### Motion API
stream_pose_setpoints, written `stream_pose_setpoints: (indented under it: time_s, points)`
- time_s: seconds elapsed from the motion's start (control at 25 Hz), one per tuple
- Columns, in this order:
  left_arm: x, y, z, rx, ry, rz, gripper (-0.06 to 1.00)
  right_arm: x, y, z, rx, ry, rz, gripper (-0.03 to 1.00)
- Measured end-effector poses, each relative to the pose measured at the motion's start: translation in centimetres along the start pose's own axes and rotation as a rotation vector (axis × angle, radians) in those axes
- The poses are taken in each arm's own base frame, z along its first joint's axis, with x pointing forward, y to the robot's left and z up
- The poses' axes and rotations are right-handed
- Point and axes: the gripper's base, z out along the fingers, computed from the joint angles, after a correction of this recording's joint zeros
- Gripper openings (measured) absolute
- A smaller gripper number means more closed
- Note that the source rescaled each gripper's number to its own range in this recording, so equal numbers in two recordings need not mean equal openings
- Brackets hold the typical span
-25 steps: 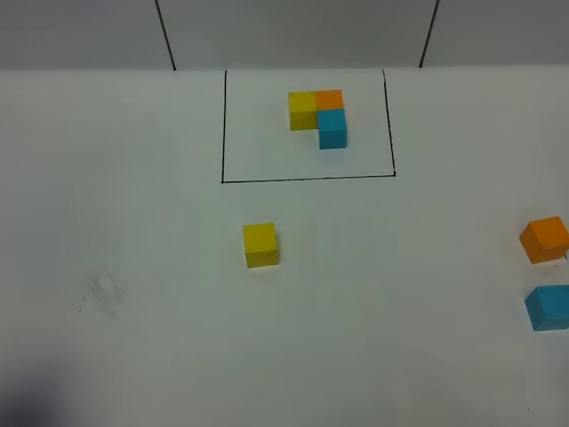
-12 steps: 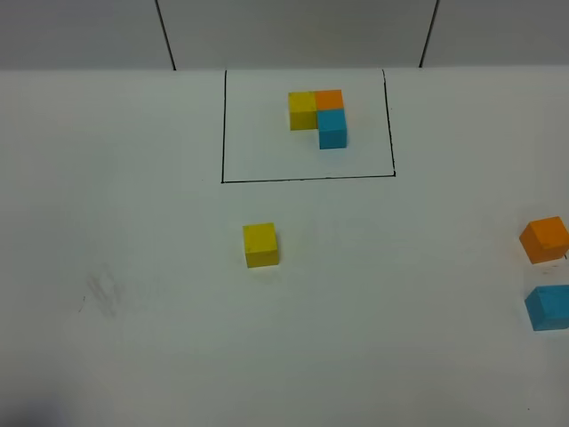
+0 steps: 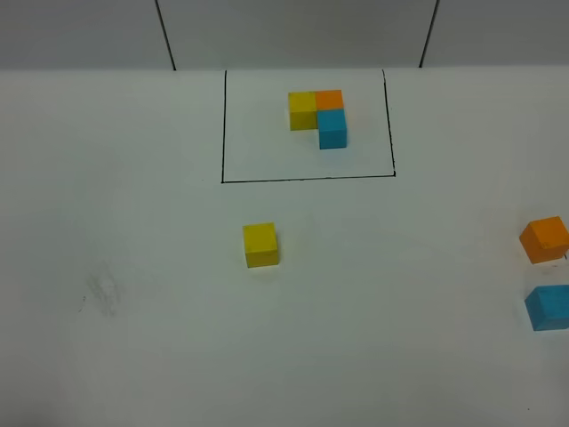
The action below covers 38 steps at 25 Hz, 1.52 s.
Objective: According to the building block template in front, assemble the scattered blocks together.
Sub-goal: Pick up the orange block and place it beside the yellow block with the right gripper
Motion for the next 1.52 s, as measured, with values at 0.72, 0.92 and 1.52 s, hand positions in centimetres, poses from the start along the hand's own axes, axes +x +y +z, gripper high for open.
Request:
stream_pose_setpoints:
  time_s: [0.72, 0.92, 1.52]
  points:
    - [0.05, -0.07, -0.06, 0.008, -0.004, 0.011, 0.0, 0.0, 0.0, 0.0, 0.0, 0.0, 0.0, 0.01]
    - [0.05, -0.07, -0.06, 0.008, -0.004, 0.011, 0.0, 0.0, 0.0, 0.0, 0.0, 0.0, 0.0, 0.01]
    - [0.05, -0.07, -0.06, 0.008, -0.004, 0.011, 0.0, 0.0, 0.0, 0.0, 0.0, 0.0, 0.0, 0.01]
